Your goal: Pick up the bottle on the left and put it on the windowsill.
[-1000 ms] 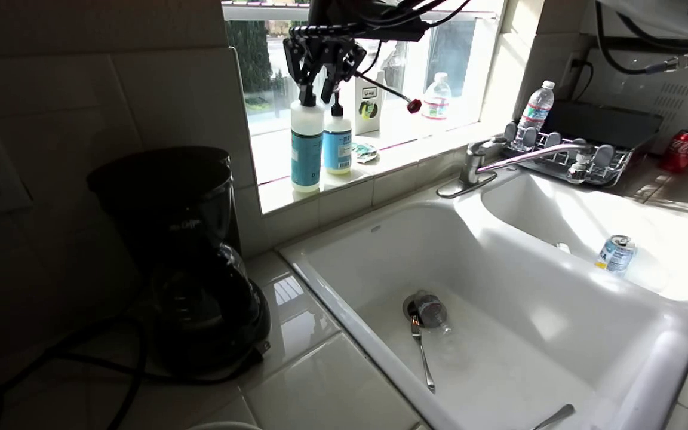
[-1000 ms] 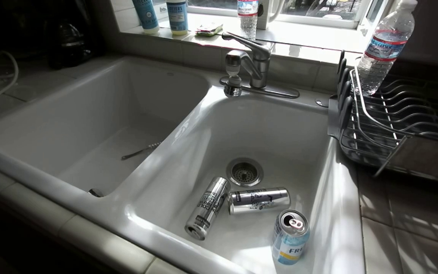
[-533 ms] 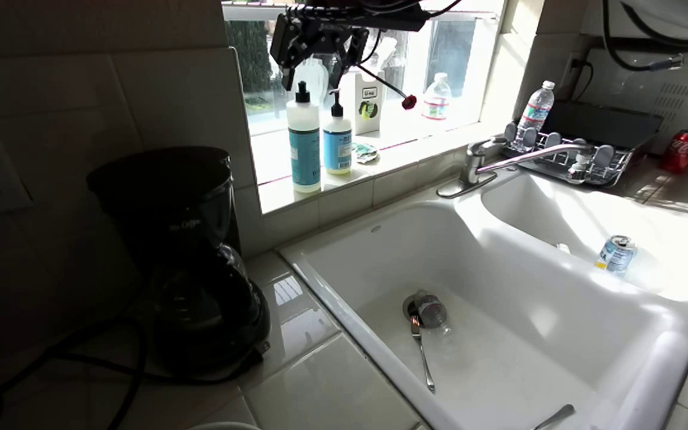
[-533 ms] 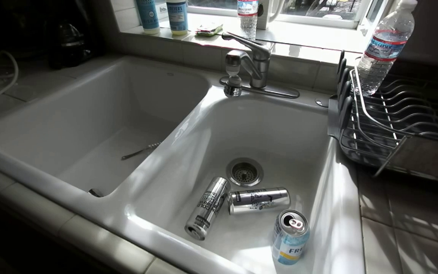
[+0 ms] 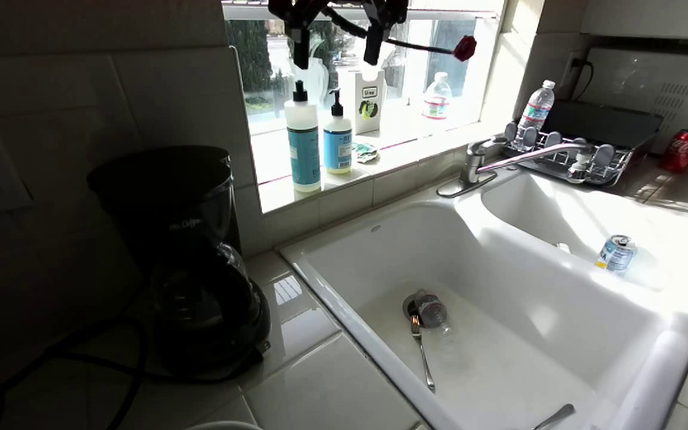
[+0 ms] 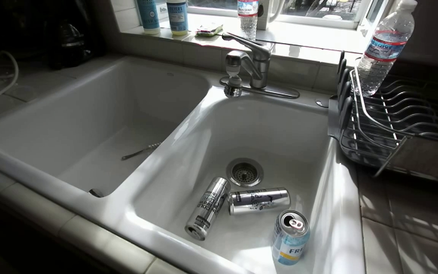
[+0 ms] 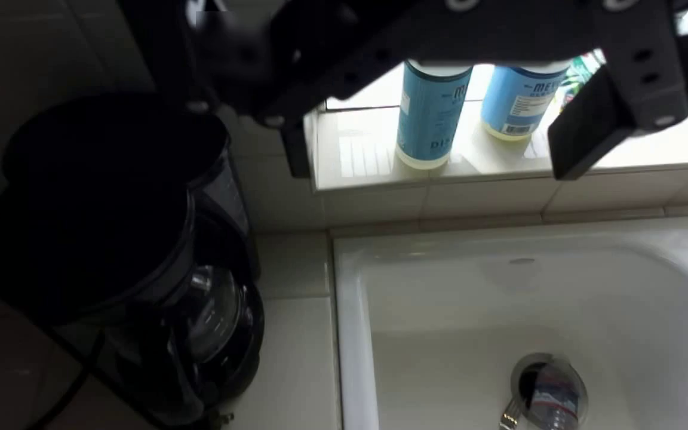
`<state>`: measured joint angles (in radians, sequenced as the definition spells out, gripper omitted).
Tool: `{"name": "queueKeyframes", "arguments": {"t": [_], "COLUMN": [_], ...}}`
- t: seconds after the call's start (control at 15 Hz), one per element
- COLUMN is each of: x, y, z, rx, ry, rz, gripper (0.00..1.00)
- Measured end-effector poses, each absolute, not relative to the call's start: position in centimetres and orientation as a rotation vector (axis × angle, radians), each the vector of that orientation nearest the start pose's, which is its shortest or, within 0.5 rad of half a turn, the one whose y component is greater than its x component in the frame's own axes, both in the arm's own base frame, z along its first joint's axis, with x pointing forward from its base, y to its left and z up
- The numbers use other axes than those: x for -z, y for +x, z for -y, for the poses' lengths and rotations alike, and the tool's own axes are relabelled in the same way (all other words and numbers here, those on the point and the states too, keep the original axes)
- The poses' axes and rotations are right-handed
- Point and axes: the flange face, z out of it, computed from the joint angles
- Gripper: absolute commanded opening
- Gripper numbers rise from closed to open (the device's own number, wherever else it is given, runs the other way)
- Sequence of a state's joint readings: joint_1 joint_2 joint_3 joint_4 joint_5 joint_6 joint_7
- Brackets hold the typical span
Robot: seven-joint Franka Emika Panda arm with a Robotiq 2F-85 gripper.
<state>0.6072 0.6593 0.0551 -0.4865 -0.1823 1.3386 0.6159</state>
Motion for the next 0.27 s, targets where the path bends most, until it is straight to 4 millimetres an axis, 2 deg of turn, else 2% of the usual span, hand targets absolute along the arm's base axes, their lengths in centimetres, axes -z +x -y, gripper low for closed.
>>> {"name": "queueKeyframes", "arguments": {"t": [0.13,0.27], "x": [-69.6,-71.4], "y": [52.9,51.0], "z": [-38.5,-38.2], "rx": [0.249,0.231], "ry": [-3.144,-3.145], "rz": [-0.055,-0.039], "gripper": [1.0,1.0]}}
